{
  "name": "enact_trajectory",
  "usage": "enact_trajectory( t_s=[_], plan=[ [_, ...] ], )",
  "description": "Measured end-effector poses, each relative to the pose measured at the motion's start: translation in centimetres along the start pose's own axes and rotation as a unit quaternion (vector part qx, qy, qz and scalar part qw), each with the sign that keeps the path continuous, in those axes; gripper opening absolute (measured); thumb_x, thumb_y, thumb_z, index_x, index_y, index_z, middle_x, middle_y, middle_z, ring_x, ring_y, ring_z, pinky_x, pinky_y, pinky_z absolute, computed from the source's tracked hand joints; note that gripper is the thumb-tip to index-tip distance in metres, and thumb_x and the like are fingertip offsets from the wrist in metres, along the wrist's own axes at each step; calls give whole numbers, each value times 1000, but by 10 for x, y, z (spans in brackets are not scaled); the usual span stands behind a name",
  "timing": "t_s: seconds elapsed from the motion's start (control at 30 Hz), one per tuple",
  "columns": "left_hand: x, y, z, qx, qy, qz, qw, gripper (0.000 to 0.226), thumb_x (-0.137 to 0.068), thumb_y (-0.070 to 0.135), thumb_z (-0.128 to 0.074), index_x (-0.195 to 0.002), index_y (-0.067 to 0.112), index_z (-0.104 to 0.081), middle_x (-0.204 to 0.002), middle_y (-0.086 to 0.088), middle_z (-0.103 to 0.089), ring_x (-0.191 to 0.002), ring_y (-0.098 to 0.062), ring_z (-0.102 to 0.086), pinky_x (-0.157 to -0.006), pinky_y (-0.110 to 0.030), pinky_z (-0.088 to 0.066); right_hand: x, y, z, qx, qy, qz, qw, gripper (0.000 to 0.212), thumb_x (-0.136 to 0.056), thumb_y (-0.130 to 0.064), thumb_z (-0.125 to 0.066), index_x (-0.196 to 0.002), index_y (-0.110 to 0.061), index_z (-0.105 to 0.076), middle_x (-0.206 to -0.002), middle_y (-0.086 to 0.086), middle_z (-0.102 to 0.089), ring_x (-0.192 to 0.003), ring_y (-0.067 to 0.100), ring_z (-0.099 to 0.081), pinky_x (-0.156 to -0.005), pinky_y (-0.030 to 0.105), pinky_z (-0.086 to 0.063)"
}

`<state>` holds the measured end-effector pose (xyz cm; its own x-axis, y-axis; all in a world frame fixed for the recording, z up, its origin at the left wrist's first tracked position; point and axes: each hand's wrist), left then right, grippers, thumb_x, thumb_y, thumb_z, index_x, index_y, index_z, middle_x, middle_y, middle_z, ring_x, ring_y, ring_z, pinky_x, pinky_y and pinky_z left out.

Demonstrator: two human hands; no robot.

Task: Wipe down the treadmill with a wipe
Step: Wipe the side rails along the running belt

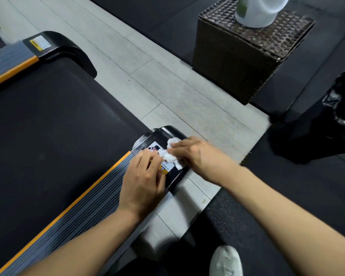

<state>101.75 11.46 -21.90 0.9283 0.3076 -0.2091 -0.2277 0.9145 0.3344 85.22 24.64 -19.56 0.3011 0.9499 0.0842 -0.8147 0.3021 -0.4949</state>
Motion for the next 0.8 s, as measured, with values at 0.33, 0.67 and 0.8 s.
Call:
enact_trajectory(
  t_s=[0.33,0.67,0.8],
  plan=[
    [-32,55,92,-126,-251,64,958,28,-83,29,-42,-101,16,-59,-97,-3,-60,-84,-27,-58,-73,-40,-47,44,-31,115,-68,5,-190,979,24,-94,-12,-56,-116,-19,-60,-104,1,-64,-100,26,-58,-79,40,-50],
    [-123,209,311,-46,-181,28,982,32,-85,25,-44,-106,15,-66,-107,-2,-63,-95,-26,-62,-84,-42,-52,107,-82,327,-91,156,-237,954,32,-86,-6,-65,-114,-20,-72,-108,-2,-61,-100,25,-54,-85,40,-50],
    [-172,265,386,-29,-146,5,989,32,-86,23,-48,-111,16,-67,-118,-2,-64,-107,-24,-63,-93,-42,-51,117,-106,406,-73,178,-221,956,36,-83,-9,-66,-115,-23,-69,-104,-2,-66,-93,26,-57,-84,41,-47]
  ],
)
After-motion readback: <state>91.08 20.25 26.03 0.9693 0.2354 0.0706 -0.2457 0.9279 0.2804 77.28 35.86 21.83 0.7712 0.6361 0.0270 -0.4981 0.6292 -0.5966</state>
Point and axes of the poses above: each hand's wrist, its own x-axis away from the middle knuckle, its own z-axis out of the back of the hand, y = z × x
